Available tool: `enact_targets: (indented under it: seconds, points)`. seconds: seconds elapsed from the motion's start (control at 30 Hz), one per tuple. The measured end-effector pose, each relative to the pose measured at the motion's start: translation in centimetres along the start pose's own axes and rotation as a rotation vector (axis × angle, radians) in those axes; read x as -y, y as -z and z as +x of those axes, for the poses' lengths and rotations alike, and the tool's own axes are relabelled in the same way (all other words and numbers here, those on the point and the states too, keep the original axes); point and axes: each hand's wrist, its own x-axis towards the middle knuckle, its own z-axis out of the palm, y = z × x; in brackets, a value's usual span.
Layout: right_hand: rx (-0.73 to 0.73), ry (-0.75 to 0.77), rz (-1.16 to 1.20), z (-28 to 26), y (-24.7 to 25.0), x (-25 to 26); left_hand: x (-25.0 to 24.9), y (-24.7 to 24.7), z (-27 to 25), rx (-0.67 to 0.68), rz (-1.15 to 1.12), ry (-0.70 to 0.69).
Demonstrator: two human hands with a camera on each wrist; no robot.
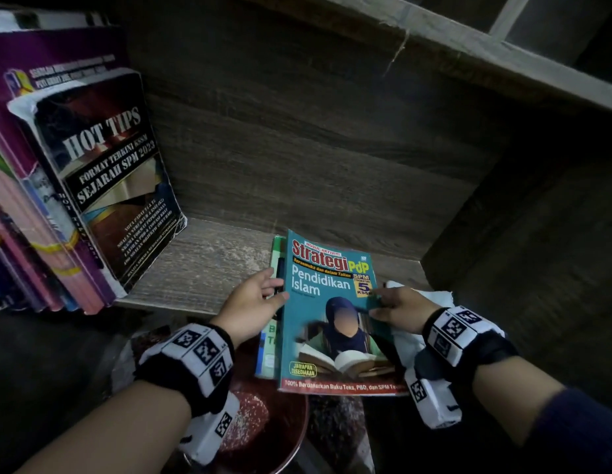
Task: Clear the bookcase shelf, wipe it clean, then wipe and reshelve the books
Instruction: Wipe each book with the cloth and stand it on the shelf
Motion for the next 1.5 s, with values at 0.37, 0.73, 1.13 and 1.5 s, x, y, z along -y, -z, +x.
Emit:
enact_targets:
  seconds: [0.37,0.73,1.13,1.5]
  points:
    - [-0.201,-0.044,0.108,0.6,-1.2,-0.4,-0.6,-2.7,-1.2,-0.015,-0.214,-0.168]
    - [-0.392,0.135,1.372,-0.6,1.7,5.8,-5.2,0.0,-4.5,-0.180,-0.337,-0.571]
    - [-0.386,0.362,1.356,5.7,0.7,24.5,-3.2,9.4,-5.9,-0.865,-0.125,-0.760]
    - [-0.201,0.463,1.363,10.2,-1.6,39.2,0.2,16.0,-6.4,-1.196,0.644,-0.862]
